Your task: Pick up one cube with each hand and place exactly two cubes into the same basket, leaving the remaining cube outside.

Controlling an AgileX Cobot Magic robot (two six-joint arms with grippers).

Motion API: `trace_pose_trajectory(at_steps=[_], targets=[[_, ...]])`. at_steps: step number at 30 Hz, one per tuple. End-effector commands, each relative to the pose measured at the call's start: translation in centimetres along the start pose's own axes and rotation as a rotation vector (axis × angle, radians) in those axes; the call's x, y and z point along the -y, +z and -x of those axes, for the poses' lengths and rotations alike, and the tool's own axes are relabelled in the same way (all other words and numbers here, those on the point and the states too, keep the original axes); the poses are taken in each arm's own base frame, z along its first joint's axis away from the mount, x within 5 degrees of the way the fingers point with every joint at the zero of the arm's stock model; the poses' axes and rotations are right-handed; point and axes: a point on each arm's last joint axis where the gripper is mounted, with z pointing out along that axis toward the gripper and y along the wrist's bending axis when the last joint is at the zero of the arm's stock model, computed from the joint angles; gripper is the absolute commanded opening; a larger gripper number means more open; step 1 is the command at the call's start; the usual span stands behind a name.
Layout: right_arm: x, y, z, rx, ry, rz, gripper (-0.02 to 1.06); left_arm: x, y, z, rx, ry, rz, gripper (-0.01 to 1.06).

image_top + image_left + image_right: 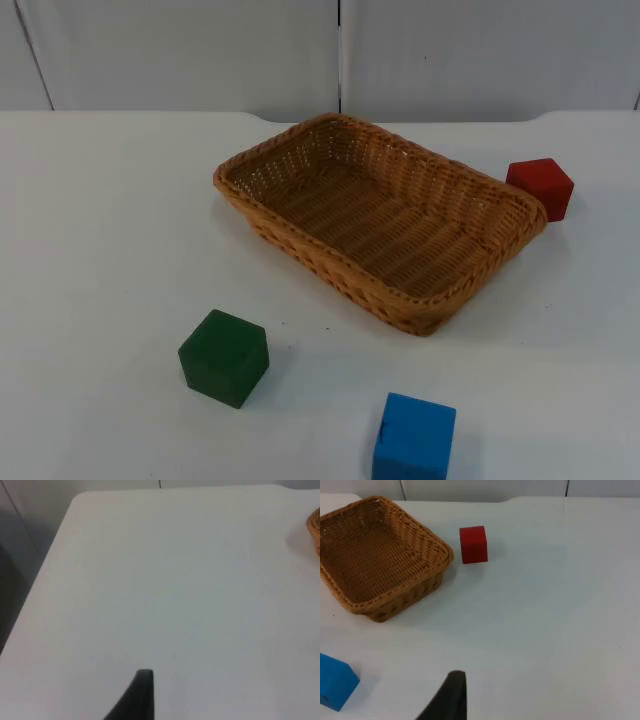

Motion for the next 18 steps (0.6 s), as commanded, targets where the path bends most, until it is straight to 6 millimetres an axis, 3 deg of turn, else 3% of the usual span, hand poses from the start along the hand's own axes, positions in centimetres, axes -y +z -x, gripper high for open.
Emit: trace_pose_trajectory(at_steps=[1,9,18], targets=[[0.0,0.1,-0.1,0.004,-0.004,-0.009,1.05,0.2,0.1,0.0,0.011,-0.033,-0.014,1.05],[0.0,0.1,-0.1,0.004,-0.004,-0.009,1.05,0.3,0.1,0.0,0.012,-0.045,-0.035,1.05],[0.0,0.3,2.6,-0.001,-0.005,-0.008,1.05,0.4,0.1,0.0,0.012,-0.045,-0.036,1.05]])
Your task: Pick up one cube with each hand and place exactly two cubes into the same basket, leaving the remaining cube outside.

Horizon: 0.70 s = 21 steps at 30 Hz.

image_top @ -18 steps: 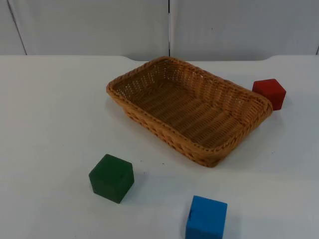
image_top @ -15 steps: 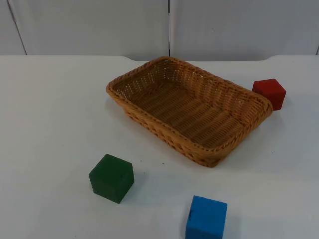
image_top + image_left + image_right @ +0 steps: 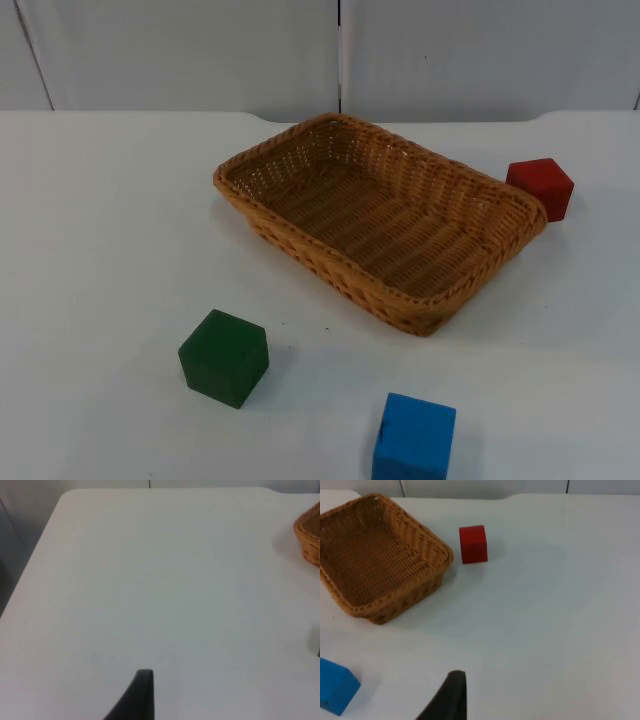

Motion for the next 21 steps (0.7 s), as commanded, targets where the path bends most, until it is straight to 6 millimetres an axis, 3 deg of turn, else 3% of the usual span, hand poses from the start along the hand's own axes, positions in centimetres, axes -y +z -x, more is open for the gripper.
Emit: trace_pose_trajectory(at_steps=[1,6,21], targets=[[0.0,-0.1,1.0,0.023,-0.004,-0.008,1.05,0.1,0.1,0.0,0.011,-0.017,-0.01,1.05],[0.0,0.3,2.2,0.015,-0.005,-0.008,1.05,0.1,0.1,0.0,0.011,-0.018,-0.012,1.05],[-0.1,0.9,2.8,0.03,-0.029,-0.007,1.05,0.3,-0.9,1.0,0.059,-0.02,-0.031,1.05]])
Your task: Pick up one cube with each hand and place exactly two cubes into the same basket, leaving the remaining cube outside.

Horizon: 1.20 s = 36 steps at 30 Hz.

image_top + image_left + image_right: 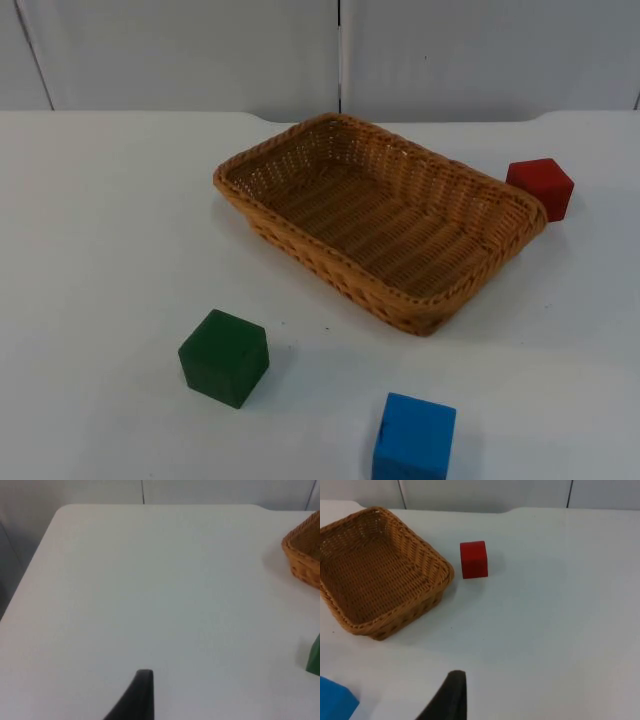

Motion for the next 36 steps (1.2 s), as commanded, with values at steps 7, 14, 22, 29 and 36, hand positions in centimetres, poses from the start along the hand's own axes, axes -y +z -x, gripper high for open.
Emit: trace_pose_trajectory(at_steps=[7,14,22,29,36], targets=[[0.0,0.9,0.8,-0.012,-0.015,-0.008,1.05,0.2,1.2,1.6,-0.031,-0.017,-0.024,1.05],[0.0,3.3,1.9,-0.087,-0.017,-0.008,1.05,0.4,2.4,2.3,-0.08,-0.024,-0.043,1.05],[-0.1,7.6,3.9,-0.101,-0.016,-0.002,1.05,0.8,3.8,2.9,-0.137,-0.044,-0.095,1.05],[-0.2,10.7,5.9,-0.179,-0.017,-0.002,1.05,1.4,5.5,4.0,-0.155,-0.03,-0.165,1.05],[-0.2,13.9,8.4,-0.231,-0.032,0.0,1.05,1.7,7.2,4.9,-0.15,-0.034,-0.208,1.05]])
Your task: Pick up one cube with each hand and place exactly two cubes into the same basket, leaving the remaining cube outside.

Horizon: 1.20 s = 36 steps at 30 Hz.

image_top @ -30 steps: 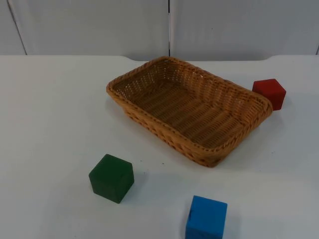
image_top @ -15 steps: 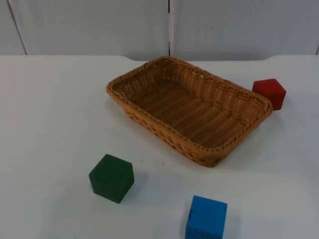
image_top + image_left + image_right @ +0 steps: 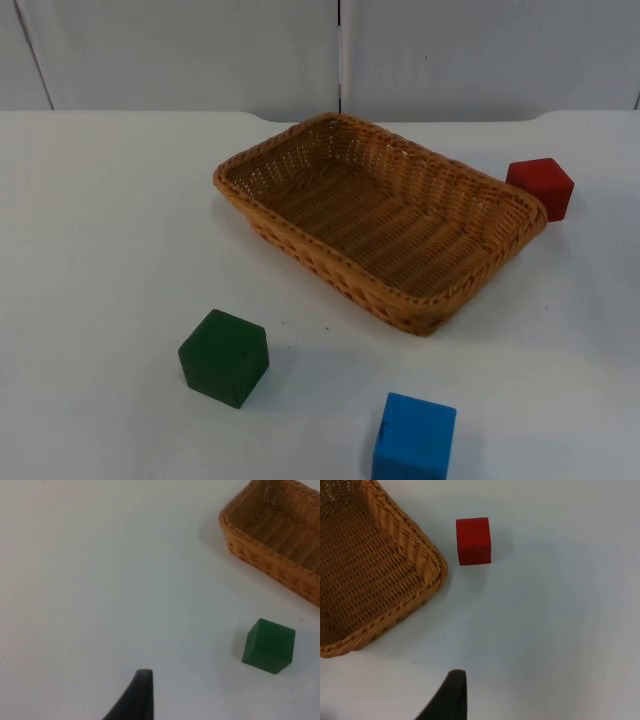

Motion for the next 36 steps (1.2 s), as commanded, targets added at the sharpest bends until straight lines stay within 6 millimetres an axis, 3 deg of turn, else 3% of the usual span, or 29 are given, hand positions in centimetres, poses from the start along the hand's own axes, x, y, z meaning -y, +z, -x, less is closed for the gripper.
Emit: trace_pose_trajectory(at_steps=[1,16,24,30,36], targets=[[0.1,0.9,1.3,0.006,-0.004,-0.004,1.05,0.1,0.5,0.7,0.024,-0.001,-0.023,1.05],[0.2,5.0,9.5,0.063,-0.014,-0.003,1.05,-0.6,3.6,2.1,-0.022,-0.036,-0.019,1.05],[0.2,6.0,9.9,0.051,-0.016,-0.004,1.05,-0.5,3.6,2.4,-0.001,0.016,-0.034,1.05],[0.2,7.0,10.0,0.042,-0.016,-0.004,1.05,-0.4,3.5,4.2,0.001,0.048,-0.044,1.05],[0.2,8.7,10.9,0.005,-0.016,-0.003,1.05,-0.2,5.1,6.2,-0.048,0.06,-0.108,1.04]])
